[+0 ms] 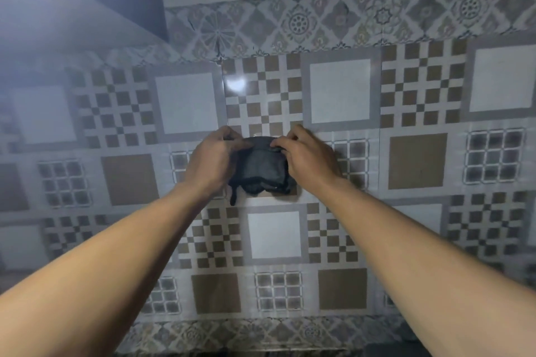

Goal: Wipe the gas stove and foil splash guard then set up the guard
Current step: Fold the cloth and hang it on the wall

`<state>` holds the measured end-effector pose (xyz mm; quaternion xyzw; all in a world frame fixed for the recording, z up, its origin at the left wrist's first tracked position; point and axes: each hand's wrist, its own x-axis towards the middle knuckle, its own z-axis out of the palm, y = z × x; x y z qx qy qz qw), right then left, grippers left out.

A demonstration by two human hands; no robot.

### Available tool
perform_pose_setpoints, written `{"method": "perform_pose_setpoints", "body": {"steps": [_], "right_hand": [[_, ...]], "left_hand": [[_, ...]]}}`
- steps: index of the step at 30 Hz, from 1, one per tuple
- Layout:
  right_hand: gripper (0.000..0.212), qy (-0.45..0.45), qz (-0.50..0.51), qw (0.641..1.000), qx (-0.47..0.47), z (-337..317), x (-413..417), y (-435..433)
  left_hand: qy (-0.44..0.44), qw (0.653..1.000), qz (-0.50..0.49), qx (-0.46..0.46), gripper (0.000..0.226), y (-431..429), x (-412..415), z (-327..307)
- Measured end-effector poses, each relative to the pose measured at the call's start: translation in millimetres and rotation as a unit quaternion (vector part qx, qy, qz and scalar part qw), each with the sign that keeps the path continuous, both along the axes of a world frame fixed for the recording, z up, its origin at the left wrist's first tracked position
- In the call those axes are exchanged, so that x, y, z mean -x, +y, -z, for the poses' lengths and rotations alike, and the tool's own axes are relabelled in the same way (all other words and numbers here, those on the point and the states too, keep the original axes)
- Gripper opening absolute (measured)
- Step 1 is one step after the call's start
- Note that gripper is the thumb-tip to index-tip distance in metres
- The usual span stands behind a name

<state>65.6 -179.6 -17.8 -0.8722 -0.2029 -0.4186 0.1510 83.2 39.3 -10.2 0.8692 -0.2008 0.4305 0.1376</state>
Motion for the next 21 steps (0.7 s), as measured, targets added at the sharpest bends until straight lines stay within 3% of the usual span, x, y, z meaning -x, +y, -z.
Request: {"method": "perform_pose_setpoints", "body": {"steps": [4,9,16,21], "right_hand": [[0.046,0.023,-0.004,1.000,0.006,4,1,-1],[0.050,0.095,-0.031,0.995,-0.006,0,17,-3],[0.056,0.139,-0.024,0.990,-0.015,-9,33,-2],[0.053,0.137,-0.019,0.990,-0.007,-15,43,0]], "left_hand": [[0.006,0.998,0.063,-0.005,0.033,-8,19,6],[0.121,0.988,0.073,0.067,0.045,-14,32,2],[0.132,0.986,0.047,0.092,0.031,-19,44,-6],[0.137,0.985,0.045,0.090,0.034,-21,51,-8]]}}
